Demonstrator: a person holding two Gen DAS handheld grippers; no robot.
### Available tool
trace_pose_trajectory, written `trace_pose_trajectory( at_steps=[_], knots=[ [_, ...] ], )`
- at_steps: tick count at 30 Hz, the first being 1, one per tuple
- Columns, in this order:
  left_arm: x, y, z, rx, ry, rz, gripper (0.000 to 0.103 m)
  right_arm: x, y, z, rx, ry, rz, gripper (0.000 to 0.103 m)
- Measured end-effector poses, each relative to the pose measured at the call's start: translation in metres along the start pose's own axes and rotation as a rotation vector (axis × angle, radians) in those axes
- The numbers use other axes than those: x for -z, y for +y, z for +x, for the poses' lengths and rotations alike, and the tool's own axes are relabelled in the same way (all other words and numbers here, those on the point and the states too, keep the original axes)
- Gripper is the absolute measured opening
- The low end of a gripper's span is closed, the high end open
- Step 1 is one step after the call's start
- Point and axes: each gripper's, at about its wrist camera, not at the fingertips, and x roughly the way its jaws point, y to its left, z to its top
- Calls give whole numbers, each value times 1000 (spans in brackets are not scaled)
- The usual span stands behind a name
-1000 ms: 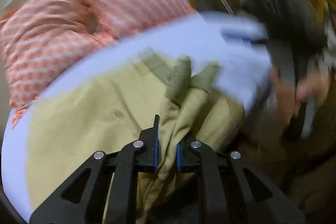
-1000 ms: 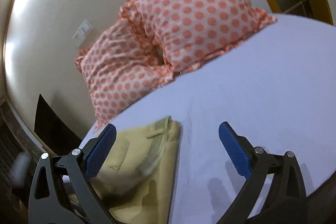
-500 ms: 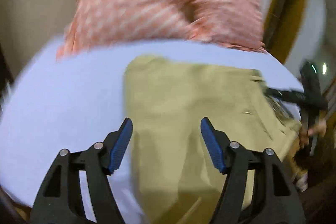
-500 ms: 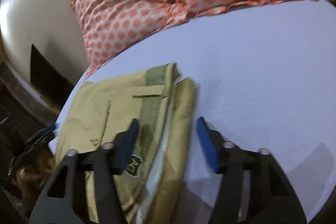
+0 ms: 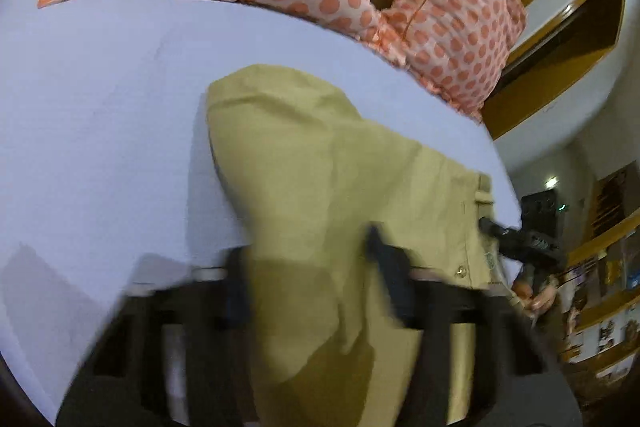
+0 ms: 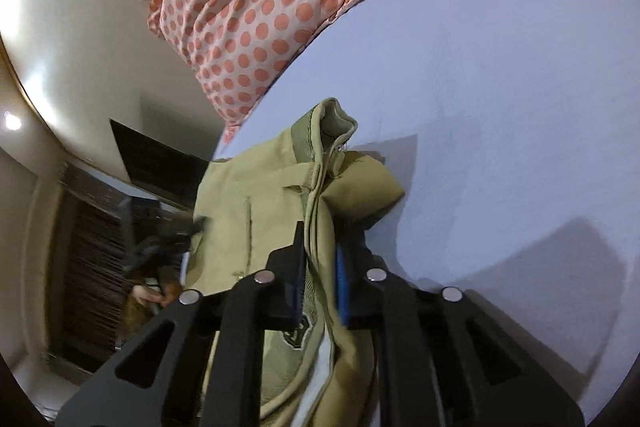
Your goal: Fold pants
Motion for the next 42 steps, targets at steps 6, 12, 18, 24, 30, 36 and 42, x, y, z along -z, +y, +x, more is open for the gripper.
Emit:
trace_pose_trajectory(
  at_steps=[6, 12, 18, 24, 30, 36, 42],
  knots=[
    [-29, -18, -8, -26, -40, 48, 20, -38, 36, -6, -3, -37, -55, 10],
    [-96, -23, 27, -182, -131, 63, 23, -111, 49, 5, 122, -157, -92, 10],
    [-103, -18, 32, -312, -143, 75, 33, -120, 29, 27, 418, -143, -130, 26],
    [-71, -39, -9, -160, -231, 105, 52, -102, 66, 9, 288, -204, -258, 77],
    [-78, -28, 55, -143, -85, 33, 49, -110, 43, 60, 355, -64, -151, 88],
    [-31, -62, 11, -262, -163, 158, 74, -52, 93, 19, 508, -171, -305, 102],
    [79, -100, -18, -444, -250, 247, 101, 55, 121, 2, 572, -260, -435, 102]
  ],
)
